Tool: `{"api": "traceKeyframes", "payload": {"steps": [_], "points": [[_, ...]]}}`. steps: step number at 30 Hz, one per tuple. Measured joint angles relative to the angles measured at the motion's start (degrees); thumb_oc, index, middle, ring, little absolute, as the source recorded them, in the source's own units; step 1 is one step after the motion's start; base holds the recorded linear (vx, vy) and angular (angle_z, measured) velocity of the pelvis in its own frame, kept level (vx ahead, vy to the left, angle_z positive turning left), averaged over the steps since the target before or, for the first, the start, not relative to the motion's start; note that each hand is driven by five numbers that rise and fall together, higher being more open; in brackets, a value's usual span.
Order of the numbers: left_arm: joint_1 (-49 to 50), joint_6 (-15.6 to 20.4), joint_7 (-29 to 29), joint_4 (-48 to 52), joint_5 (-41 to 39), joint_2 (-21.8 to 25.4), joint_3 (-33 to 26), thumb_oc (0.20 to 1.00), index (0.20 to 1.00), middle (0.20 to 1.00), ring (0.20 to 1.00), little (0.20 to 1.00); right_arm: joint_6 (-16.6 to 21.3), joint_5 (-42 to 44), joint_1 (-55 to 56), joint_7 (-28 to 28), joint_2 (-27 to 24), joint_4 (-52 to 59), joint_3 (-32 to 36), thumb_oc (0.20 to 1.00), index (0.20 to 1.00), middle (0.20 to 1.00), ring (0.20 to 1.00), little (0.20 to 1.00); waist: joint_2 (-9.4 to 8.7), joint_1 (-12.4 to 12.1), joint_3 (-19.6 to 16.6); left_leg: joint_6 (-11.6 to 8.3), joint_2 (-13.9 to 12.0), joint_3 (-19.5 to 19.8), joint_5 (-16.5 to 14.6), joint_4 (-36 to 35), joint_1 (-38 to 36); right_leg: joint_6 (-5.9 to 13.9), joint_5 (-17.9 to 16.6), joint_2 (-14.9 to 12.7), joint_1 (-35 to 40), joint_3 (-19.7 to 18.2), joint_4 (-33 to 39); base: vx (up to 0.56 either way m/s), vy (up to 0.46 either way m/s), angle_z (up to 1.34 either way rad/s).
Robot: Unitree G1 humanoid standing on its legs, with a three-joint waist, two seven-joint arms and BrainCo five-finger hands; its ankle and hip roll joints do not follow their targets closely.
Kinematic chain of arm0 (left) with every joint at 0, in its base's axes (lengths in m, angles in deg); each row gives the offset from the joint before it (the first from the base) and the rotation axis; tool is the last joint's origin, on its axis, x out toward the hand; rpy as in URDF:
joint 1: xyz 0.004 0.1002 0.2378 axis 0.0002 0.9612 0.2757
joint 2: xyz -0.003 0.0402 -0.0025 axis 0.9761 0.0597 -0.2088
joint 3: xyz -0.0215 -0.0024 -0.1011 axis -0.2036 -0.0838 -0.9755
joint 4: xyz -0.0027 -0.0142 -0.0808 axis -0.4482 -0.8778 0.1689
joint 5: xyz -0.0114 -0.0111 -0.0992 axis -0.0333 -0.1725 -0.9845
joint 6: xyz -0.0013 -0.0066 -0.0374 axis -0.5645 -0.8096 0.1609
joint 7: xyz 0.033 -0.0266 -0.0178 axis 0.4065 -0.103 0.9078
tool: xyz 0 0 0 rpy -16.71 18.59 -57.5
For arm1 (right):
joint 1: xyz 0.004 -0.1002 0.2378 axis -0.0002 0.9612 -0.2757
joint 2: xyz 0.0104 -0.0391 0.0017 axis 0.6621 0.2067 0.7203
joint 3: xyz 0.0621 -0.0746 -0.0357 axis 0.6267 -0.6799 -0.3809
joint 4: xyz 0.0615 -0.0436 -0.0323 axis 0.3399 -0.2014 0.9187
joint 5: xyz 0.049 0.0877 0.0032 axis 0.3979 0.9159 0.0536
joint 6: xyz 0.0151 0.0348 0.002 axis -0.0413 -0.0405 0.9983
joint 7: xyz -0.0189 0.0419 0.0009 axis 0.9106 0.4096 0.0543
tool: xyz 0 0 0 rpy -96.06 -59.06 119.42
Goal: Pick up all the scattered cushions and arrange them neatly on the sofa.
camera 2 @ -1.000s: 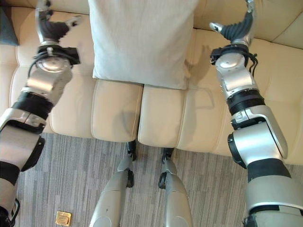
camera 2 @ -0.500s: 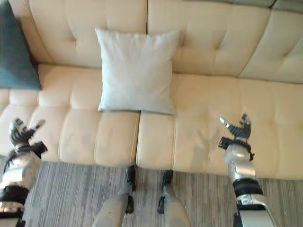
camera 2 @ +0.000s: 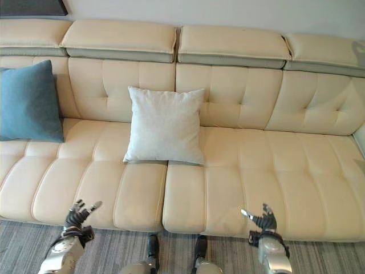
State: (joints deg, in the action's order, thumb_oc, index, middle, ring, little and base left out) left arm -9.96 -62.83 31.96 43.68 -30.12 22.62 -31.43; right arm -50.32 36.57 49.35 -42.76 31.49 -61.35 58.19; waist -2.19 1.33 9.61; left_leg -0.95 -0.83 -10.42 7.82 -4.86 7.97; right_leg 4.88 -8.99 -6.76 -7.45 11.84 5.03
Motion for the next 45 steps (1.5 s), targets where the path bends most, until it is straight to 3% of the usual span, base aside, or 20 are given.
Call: {"api": "traceKeyframes", "payload": {"steps": [3,4,7,9,10,13,17,19,22,24,25,26,27,29,30,33,37,38,41,45], "points": [[0.0,-0.43,-0.53,-0.98,1.36,0.1,-0.28,1.0,1.0,1.0,1.0,1.0,-0.23,-1.14,-0.06,-1.39,0.62,-0.99,-2.23,1.0,1.0,1.0,1.0,1.0,0.02,0.62,0.38,0.39,-0.03,-1.33,-0.1,-0.26,0.88,2.04,0.98,-0.59,-2.11,-2.21,-0.91,-0.14,0.027,-0.41],[-0.1,-0.26,-0.66,-0.98,1.6,-0.29,-0.25,1.0,1.0,1.0,1.0,1.0,-0.21,-1.28,-0.51,-1.77,0.64,-2.69,-2.47,1.0,1.0,1.0,1.0,1.0,1.35,0.6,0.76,4.3,-1.87,-2.61,2.27,-0.29,1.4,2.22,2.87,0.47,-3.59,-2.18,-5.35,-0.12,-0.052,-0.09],[1.79,-0.48,-1.93,-1.48,3.6,0.01,0.09,1.0,1.0,1.0,1.0,1.0,-0.43,-2.17,-0.81,-3.01,1.41,-6.01,-4.52,1.0,1.0,1.0,1.0,1.0,1.89,-0.36,0.3,5.2,-5.29,-3.33,2.77,-0.06,1.42,2.05,19.22,1.46,-7.55,-3.11,-37.43,-0.09,-0.14,0.0],[4.92,-1.31,-2.22,-2.07,3.78,0.72,0.0,1.0,1.0,1.0,1.0,1.0,-0.24,-2.34,-0.8,-3.4,1.04,-4.64,-4.29,1.0,1.0,1.0,1.0,1.0,0.08,-1.28,-0.67,3.4,-5.43,-4.21,4.35,0.14,1.19,2.5,24.8,1.12,4.06,-4.27,-27.13,-0.29,-0.245,-0.15],[5.58,-1.79,-2.46,-1.98,3.78,-1.03,0.49,1.0,1.0,1.0,1.0,1.0,-0.23,-2.76,-0.82,-3.43,-0.21,-3.73,-4.35,1.0,1.0,1.0,1.0,1.0,2.47,-1.75,-1.46,0.62,-7.78,-3.15,6.93,0.18,2.11,-3.04,22.77,4.54,6.32,-4.12,-19.5,-0.5,-0.391,-0.46],[5.1,-1.54,-2.63,-6.14,3.78,-1.82,1.38,1.0,1.0,1.0,1.0,1.0,-0.46,-3.38,0.55,-3.56,-1.8,-2.93,-4.6,1.0,1.0,1.0,1.0,1.0,3.44,-2.71,-2.76,-1.49,-11.61,3.47,20.13,2.26,7.26,-8.16,18.77,9.38,3.0,-4.62,-18.09,-0.51,-0.406,-0.23],[6.11,-1.89,-2.79,-7.55,3.81,-2.68,3.35,1.0,1.0,1.0,1.0,1.0,-0.32,-3.29,3.96,-3.42,-5.53,-1.69,-4.45,1.0,1.0,1.0,1.0,1.0,4.61,-1.58,-2.43,-0.59,-13.97,5.54,20.91,7.73,10.8,-12.76,19.45,13.62,0.11,-1.8,-23.54,-0.42,-0.282,0.28],[5.61,-2.79,-2.89,-7.98,3.86,-2.39,3.62,1.0,1.0,1.0,1.0,1.0,-0.46,-3.23,4.44,-3.19,-4.06,-2.13,-4.97,1.0,1.0,1.0,1.0,1.0,1.64,-0.77,-1.83,-7.87,-9.28,2.66,12.52,4.89,6.86,-14.57,19.3,10.66,-0.81,-0.91,-23.26,-0.18,-0.084,0.1],[3.13,-2.72,-2.85,-7.4,5.56,-1.55,1.79,1.0,1.0,1.0,1.0,1.0,-0.27,-3.23,1.67,-3.47,-2.07,-1.73,-6.3,1.0,1.0,1.0,1.0,1.0,-0.32,-0.36,-0.79,-3.92,-2.37,6.09,-3.98,12.47,-1.4,-12.86,10.03,10.12,0.74,-3.99,-11.5,-0.13,-0.009,-0.17],[1.71,-2.77,-2.87,-6.27,5.55,-1.78,1.83,1.0,1.0,1.0,1.0,1.0,-0.3,-3.24,1.02,-3.56,-1.46,-1.69,-6.73,1.0,1.0,1.0,1.0,1.0,-0.86,0.04,0.05,-2.26,-0.89,8.44,-8.61,16.05,-3.35,-9.23,6.52,9.93,1.26,-5.45,-8.28,0.0,0.081,-0.3],[1.99,-2.73,-3.29,-5.43,5.54,-3.72,2.1,1.0,1.0,1.0,1.0,1.0,-0.28,-3.25,0.91,-4.11,-0.32,-2.32,-6.67,1.0,1.0,1.0,1.0,1.0,0.39,-0.23,-0.1,-0.59,1.3,10.12,-11.28,6.54,-11.47,-4.06,7.0,9.85,3.4,-6.26,-0.78,0.02,0.096,-0.53],[1.6,-2.7,-3.36,-4.84,5.55,-5.56,2.11,1.0,1.0,1.0,1.0,1.0,-0.31,-3.23,0.63,-4.17,-1.22,-2.74,-6.48,1.0,1.0,1.0,1.0,1.0,5.08,0.12,-0.2,0.76,-2.38,10.28,-11.4,0.52,-13.01,-4.9,9.59,12.13,0.6,-2.76,-5.56,0.01,0.079,-0.38],[1.19,-2.44,-3.55,-2.3,5.58,-4.93,3.08,1.0,1.0,1.0,1.0,1.0,-1.09,-3.22,1.11,-4.43,-0.62,-4.01,-6.26,1.0,1.0,1.0,1.0,1.0,4.06,0.11,0.29,-0.59,-2.01,8.1,-8.45,-0.51,-12.4,-5.47,14.25,8.32,-3.28,-3.04,-19.99,0.02,0.116,-0.02],[2.91,-3.22,-4.09,-2.11,6.08,-4.18,4.13,1.0,1.0,1.0,1.0,1.0,-1.51,-3.32,2.97,-4.58,0.02,-3.65,-6.29,1.0,1.0,1.0,1.0,1.0,3.03,0.69,-0.15,-0.68,-0.81,6.53,-8.12,-0.27,-11.95,-4.08,11.55,7.81,0.0,-2.87,-10.56,0.02,0.131,-0.16],[3.78,-3.12,-4.3,-1.55,6.31,-3.97,4.3,1.0,1.0,1.0,1.0,1.0,-1.64,-3.34,3.31,-4.7,-0.12,-2.51,-6.24,1.0,1.0,1.0,1.0,1.0,5.48,0.3,-0.55,-0.01,-3.36,5.96,-6.67,-0.31,-11.15,-5.53,12.55,9.49,-0.94,-2.62,-13.91,0.02,0.185,-0.16],[4.49,-3.46,-4.67,-2.02,7.8,-2.46,4.27,1.0,1.0,1.0,1.0,1.0,-1.43,-3.77,5.19,-5.09,1.24,-1.63,-6.61,1.0,1.0,1.0,1.0,1.0,0.82,0.94,-1.53,0.3,0.24,5.26,-7.29,0.17,-11.62,-2.36,10.34,7.67,-0.52,-5.45,-9.06,0.03,0.151,-0.3],[3.98,-3.69,-5.03,-2.22,7.86,-2.96,4.62,1.0,1.0,1.0,1.0,1.0,-1.74,-3.94,3.73,-5.56,0.41,-3.18,-6.23,1.0,1.0,1.0,1.0,1.0,3.56,0.89,-1.64,2.33,-1.8,3.16,-6.64,-0.2,-11.42,-4.5,14.17,8.82,-3.68,-5.89,-21.27,-0.02,0.124,-0.49],[3.95,-3.73,-5.04,-2.94,7.88,-1.88,5.31,1.0,1.0,1.0,1.0,1.0,-1.57,-3.94,4.91,-5.58,0.77,-2.72,-6.04,1.0,1.0,1.0,1.0,1.0,0.96,1.35,-2.85,2.0,0.49,3.09,-5.98,0.11,-11.1,-4.73,11.48,7.11,-2.47,-9.82,-17.36,-0.07,0.181,-0.83],[3.43,-3.89,-5.0,-4.05,7.98,-1.87,6.5,1.0,1.0,1.0,1.0,1.0,-1.17,-3.82,4.01,-5.45,2.47,-0.75,-6.11,1.0,1.0,1.0,1.0,1.0,1.85,4.02,-2.33,2.07,1.06,0.25,-5.89,-0.08,-9.84,-2.92,3.04,8.7,-1.19,-15.3,-6.59,-0.07,0.176,-1.24],[0.86,-3.92,-5.39,-4.46,10.06,-3.91,6.37,1.0,1.0,1.0,1.0,1.0,-1.6,-3.56,3.46,-5.4,3.94,-1.36,-6.17,1.0,1.0,1.0,1.0,1.0,3.29,5.99,0.06,3.89,-0.79,-9.48,-5.97,-0.32,-10.05,-0.27,3.78,9.15,-2.59,-16.45,-4.33,-0.05,0.09,-1.48]]}}
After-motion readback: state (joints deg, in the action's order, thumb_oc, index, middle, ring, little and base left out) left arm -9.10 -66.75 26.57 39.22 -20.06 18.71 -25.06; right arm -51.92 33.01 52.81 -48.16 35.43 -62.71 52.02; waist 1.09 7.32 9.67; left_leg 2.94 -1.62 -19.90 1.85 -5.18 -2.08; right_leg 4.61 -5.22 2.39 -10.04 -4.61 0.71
